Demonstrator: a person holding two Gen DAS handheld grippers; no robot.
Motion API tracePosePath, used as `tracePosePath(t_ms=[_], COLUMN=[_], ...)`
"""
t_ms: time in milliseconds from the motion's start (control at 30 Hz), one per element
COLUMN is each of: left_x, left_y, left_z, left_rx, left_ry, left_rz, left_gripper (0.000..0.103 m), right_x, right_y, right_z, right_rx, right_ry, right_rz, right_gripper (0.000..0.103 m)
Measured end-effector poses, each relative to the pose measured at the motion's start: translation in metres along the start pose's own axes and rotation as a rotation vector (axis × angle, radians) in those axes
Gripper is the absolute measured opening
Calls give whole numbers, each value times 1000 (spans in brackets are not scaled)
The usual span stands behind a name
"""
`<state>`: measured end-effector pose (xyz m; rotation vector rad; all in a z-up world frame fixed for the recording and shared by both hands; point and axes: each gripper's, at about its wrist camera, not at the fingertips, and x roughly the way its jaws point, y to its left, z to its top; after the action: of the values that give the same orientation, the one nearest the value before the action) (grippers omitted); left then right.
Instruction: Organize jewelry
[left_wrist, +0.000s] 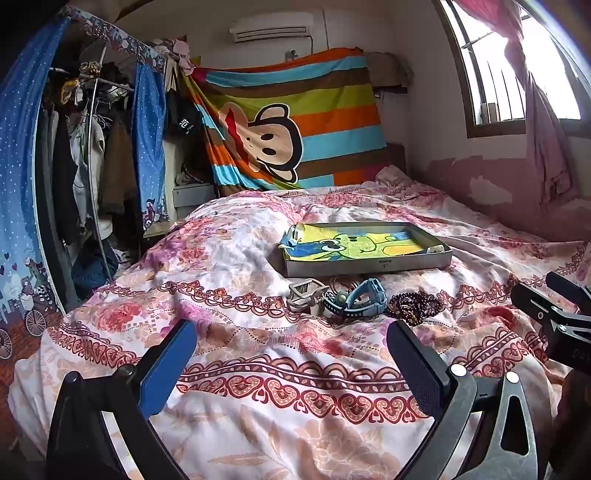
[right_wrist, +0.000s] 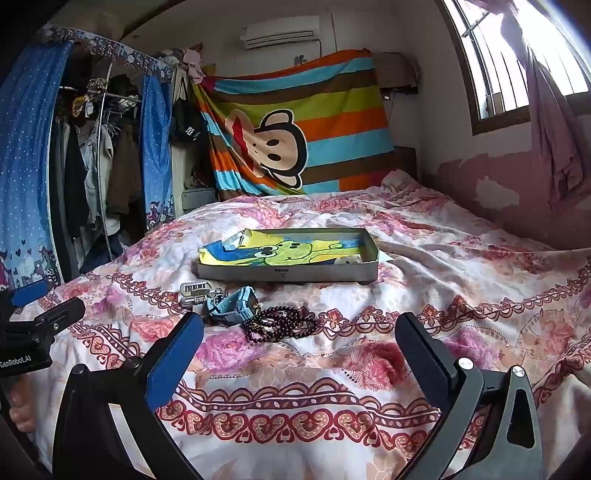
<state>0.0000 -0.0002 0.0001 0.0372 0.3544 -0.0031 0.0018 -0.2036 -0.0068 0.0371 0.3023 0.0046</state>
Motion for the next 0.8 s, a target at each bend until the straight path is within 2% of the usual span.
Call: tracePosePath(t_ms=[800], left_x=[-4], left_y=[-2], left_z=[-4], left_rx=[4], left_ry=[6], left_rz=[-7], left_gripper=[103], right_x=[-1], right_y=[1], right_z=[2], right_rx=[6], right_ry=[7], right_rz=[0], right_gripper=[102])
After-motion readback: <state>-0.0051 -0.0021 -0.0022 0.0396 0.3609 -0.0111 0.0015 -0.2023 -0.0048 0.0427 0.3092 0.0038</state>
